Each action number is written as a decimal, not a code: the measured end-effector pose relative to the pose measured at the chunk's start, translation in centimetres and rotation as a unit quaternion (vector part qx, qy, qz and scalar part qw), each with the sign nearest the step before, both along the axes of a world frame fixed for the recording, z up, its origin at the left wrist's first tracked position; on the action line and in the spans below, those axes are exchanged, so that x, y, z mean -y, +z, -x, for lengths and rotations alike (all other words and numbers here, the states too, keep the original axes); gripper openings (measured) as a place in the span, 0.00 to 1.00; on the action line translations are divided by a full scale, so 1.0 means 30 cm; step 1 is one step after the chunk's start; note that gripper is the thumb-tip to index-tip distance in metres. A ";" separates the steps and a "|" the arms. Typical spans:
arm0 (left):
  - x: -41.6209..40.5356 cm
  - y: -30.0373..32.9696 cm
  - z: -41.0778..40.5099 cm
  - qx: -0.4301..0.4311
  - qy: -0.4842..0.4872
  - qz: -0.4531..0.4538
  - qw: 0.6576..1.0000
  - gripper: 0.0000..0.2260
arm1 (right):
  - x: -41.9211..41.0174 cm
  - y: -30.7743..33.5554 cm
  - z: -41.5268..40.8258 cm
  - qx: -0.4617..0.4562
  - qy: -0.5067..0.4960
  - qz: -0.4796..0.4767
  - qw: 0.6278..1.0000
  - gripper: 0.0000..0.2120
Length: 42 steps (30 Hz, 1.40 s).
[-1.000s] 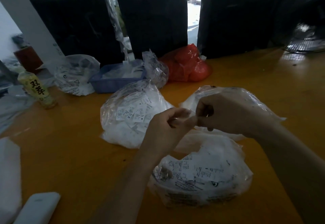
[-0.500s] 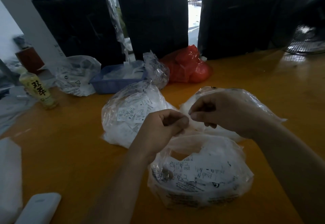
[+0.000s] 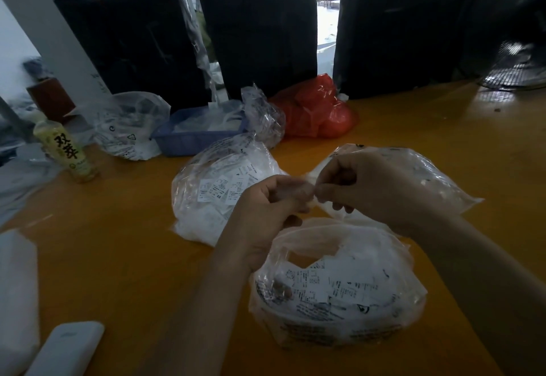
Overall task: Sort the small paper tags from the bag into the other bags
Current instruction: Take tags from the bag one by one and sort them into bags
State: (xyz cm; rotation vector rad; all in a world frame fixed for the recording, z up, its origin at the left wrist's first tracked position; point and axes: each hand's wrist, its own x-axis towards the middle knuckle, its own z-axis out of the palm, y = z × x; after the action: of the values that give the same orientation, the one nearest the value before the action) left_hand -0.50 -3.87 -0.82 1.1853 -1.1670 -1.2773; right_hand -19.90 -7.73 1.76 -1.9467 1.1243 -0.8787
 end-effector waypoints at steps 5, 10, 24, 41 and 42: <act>0.007 -0.006 0.028 -0.110 0.019 -0.005 0.994 0.08 | 0.001 -0.017 -0.019 0.076 -0.003 -0.040 0.996 0.06; 0.006 -0.005 0.051 -0.196 0.007 -0.012 0.981 0.11 | 0.000 -0.035 -0.028 -0.077 0.050 -0.048 0.995 0.08; 0.011 0.000 0.016 -0.241 0.077 -0.073 0.965 0.16 | -0.036 -0.177 -0.114 -0.464 0.159 0.024 0.871 0.09; 0.020 0.006 0.012 -0.303 0.073 -0.054 0.949 0.18 | 0.051 0.034 0.102 -0.059 -0.047 -0.031 0.997 0.04; 0.019 0.007 0.015 -0.301 0.067 -0.051 0.950 0.18 | 0.048 0.040 0.100 -0.041 -0.055 -0.035 0.997 0.04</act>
State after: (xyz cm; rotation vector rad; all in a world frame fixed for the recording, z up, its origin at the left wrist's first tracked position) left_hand -0.94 -4.42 -0.62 0.8341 -0.5681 -1.4662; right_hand -22.89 -9.18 2.97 -1.8929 1.3034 -0.8126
